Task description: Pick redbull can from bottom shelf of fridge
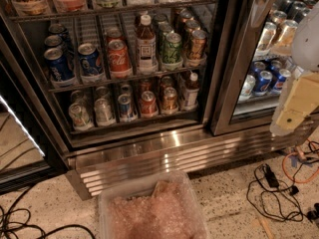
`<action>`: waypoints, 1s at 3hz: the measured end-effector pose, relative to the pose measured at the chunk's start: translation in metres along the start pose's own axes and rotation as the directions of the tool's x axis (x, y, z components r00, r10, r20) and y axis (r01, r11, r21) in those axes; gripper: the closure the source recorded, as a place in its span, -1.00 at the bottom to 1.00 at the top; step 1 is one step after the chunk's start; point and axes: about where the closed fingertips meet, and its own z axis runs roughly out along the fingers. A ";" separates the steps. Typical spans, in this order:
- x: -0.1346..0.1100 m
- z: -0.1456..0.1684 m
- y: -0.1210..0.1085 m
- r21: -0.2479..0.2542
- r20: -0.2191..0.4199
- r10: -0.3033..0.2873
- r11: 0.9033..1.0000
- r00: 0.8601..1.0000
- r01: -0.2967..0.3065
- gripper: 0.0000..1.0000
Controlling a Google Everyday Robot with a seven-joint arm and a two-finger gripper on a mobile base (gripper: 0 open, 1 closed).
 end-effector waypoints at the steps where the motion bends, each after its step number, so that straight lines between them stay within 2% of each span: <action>1: -0.004 0.006 -0.001 -0.006 0.008 -0.009 1.000 1.000 0.009 -1.00; 2: -0.016 0.026 -0.002 -0.002 0.037 -0.020 1.000 0.999 0.020 -1.00; 3: -0.046 0.073 -0.006 -0.002 0.086 -0.030 1.000 0.996 0.031 -1.00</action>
Offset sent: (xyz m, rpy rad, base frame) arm 0.0445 0.0576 -0.0705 0.0991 -0.0365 0.0814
